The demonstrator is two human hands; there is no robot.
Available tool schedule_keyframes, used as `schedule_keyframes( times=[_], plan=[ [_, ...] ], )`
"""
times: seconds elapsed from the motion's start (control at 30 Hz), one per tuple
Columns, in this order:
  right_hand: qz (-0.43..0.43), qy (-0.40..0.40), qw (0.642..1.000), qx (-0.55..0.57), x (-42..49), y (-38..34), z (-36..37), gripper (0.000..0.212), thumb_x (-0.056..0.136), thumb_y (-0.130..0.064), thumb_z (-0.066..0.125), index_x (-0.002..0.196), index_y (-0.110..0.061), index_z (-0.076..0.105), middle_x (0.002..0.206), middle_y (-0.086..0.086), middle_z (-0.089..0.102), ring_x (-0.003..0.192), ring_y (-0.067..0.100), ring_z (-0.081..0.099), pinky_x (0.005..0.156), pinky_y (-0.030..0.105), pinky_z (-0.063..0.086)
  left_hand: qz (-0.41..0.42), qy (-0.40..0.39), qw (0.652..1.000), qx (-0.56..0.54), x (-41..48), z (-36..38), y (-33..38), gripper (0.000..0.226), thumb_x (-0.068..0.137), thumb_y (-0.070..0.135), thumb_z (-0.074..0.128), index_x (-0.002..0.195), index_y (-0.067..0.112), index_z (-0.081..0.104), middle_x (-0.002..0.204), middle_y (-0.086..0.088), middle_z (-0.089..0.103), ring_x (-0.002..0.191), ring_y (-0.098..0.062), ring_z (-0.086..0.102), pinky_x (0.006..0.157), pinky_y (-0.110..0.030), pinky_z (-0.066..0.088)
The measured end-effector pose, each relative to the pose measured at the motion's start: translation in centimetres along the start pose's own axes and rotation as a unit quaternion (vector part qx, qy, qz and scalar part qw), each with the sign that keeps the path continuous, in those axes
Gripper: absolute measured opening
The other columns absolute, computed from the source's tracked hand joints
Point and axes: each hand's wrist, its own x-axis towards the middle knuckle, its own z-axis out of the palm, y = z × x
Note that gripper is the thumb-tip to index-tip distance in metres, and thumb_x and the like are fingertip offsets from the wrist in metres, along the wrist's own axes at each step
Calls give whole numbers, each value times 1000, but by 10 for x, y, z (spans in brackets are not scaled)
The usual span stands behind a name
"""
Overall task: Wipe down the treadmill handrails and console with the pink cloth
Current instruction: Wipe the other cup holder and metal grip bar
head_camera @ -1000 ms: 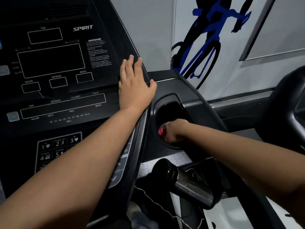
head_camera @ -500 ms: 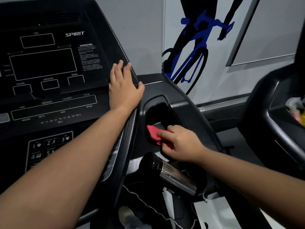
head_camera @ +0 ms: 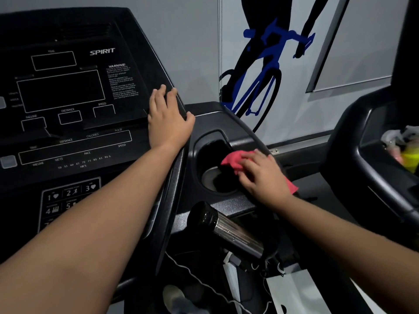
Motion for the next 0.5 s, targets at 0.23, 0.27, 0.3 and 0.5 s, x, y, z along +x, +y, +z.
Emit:
schedule_keyframes(
  times=[0.23,0.27,0.3,0.5],
  plan=[
    [27,-1,999,45,-27,-59,11,41,87,-50,36,74,-19,60,75,-8,64,88,17,60,86,34,28,3,5,1000,2,-2,-1,2,57,91,28,50,144,14,34,156,-6,20,146,-22,10,112,-44,23],
    [53,-18,996,66,-25,-61,11,42,88,-53,34,75,-21,58,74,-10,61,85,14,56,82,33,27,4,9,1000,-3,-3,-1,2,56,91,26,50,144,14,36,156,-5,22,146,-22,11,112,-44,24],
    [75,-38,991,107,-22,-63,9,40,89,-55,35,75,-24,56,73,-11,58,83,12,53,80,32,28,4,13,1000,-11,-3,-2,1,54,91,24,50,143,14,38,155,-5,24,145,-22,12,113,-43,24],
    [199,-70,841,499,3,-64,-25,33,97,-30,50,79,-6,62,68,1,53,64,9,48,64,26,40,21,12,999,-26,-10,-4,-4,49,89,19,49,138,15,47,152,-2,32,143,-20,20,112,-38,26]
  ],
)
